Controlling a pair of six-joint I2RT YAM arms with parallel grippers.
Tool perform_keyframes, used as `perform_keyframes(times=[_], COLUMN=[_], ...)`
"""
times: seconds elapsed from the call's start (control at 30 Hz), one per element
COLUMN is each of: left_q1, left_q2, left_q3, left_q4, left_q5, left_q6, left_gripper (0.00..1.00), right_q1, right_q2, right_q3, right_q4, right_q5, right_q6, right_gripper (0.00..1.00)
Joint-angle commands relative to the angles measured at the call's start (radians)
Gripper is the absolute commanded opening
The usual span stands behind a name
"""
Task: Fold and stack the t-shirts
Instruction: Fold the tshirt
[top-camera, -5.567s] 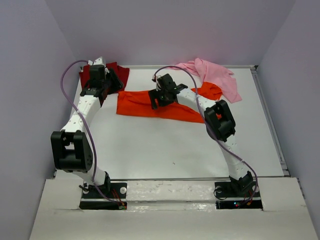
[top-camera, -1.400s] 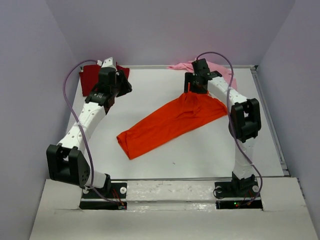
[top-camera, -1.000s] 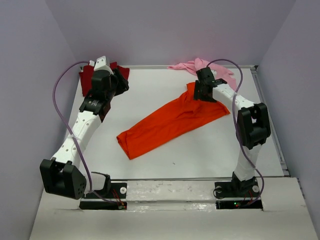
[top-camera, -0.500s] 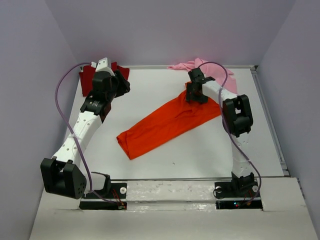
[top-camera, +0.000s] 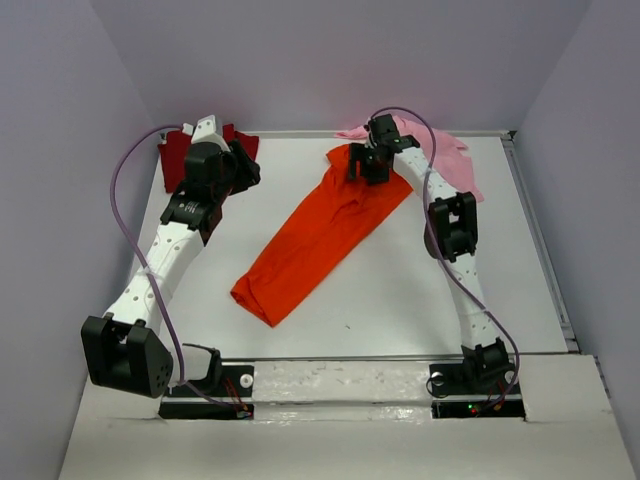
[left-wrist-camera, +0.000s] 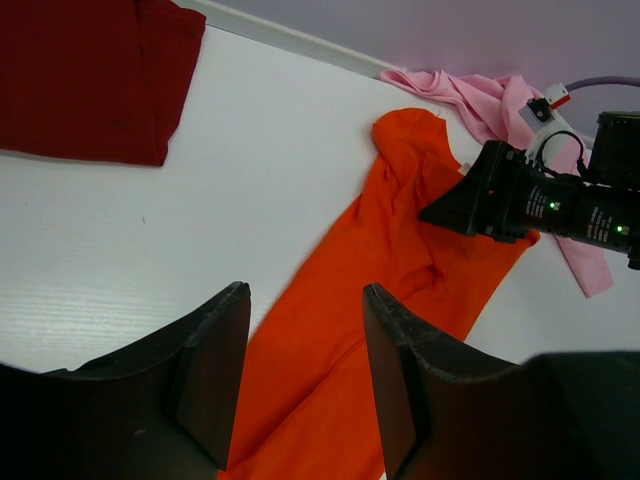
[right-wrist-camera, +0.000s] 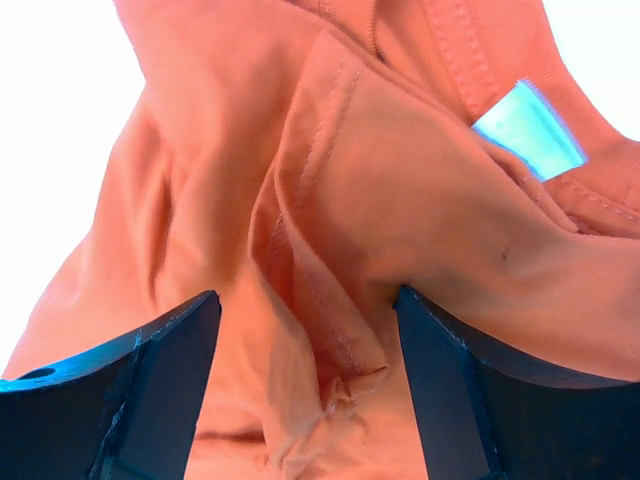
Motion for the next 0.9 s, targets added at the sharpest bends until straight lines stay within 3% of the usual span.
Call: perform_keyframes(times=[0.0,0.1,0.27,0.6,0.73,0.87], left_q1=[0.005,0.005,0.005,0.008,0.009,0.023], left_q2=[-0.011,-0.011,-0.006,-0.017,-0.038,-0.061], left_q3=[0.01,0.01,0.009,0.009,0.001,-0.005], left_q4=[0.038,0.04,0.046,0.048,0.035,0.025], left_q5=[0.007,0.007,0.048,0.035,-0.085,-0.195], left_q6=[0.02,0.023,0.024,0.029,0.012,-0.012], left_gripper=[0.58,0.58,0.58,0.58,0.59,0.59], right_q1=[0.003,0.003,0.003,0.043,0.143,0.275], right_q2=[0.075,0.075,0.039,-0.357,-0.5,-0.529], right_q3=[0.057,0.025,-0.003,-0.219,-0.374,-0.534], right_q4=[0.045,0.133,0.204,0.242,0.267,0.313], right_q5=[-0.337,-0.482,-0.526,-0.355,-0.308,-0.251], right_q6=[-0.031,-0.03,-0.072,-0.165,-0.175,-0.183], right_gripper=[0.77,0.77,0.77,0.83,0.83,0.83])
